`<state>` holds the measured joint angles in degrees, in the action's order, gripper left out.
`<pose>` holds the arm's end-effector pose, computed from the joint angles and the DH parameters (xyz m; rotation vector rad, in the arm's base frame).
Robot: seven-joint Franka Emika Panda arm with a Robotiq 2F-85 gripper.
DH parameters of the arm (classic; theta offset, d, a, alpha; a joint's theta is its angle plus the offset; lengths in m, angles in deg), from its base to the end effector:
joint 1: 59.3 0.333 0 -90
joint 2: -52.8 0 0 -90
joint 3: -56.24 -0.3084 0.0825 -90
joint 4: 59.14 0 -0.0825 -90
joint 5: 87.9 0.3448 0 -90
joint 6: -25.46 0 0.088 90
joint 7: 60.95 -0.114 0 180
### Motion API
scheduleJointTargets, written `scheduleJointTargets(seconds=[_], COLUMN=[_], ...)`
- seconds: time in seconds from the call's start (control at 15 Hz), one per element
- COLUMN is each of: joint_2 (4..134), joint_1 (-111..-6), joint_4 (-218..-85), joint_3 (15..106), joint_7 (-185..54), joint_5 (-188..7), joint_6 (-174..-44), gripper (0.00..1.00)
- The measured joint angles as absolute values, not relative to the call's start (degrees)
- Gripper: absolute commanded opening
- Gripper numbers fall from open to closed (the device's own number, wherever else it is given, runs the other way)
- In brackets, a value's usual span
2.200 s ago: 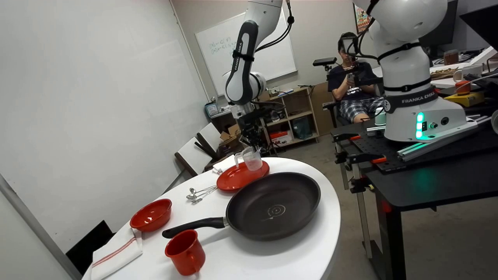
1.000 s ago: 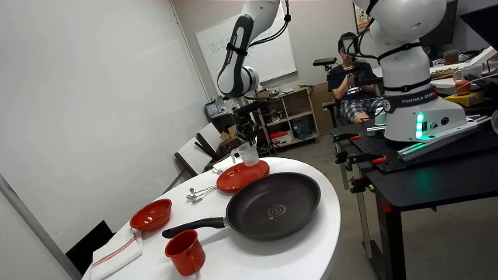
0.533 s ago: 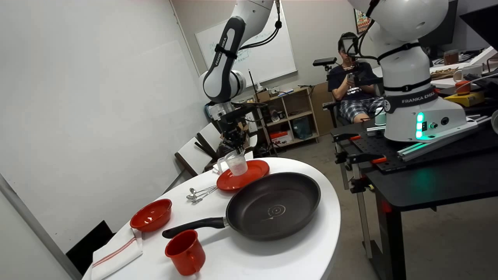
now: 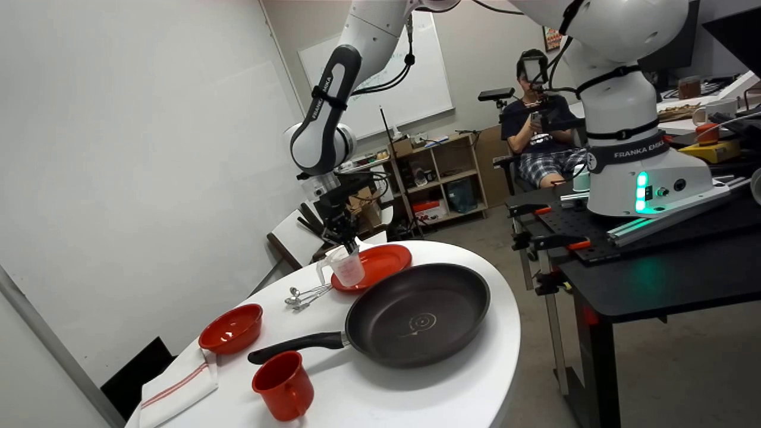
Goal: Put the clear jug on the red plate
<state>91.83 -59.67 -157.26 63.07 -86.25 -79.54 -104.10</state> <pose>0.6226 -0.0672 0.2017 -2.9639 0.9916 0.2009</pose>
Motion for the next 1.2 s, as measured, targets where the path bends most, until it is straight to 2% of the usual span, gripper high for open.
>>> scheduleJointTargets(seconds=[1.2], joint_2=[95.16], joint_1=[-61.77], joint_4=[-154.91], joint_3=[65.54], joint_7=[-87.65], joint_5=[-80.32], joint_6=[-103.36], gripper=[0.01])
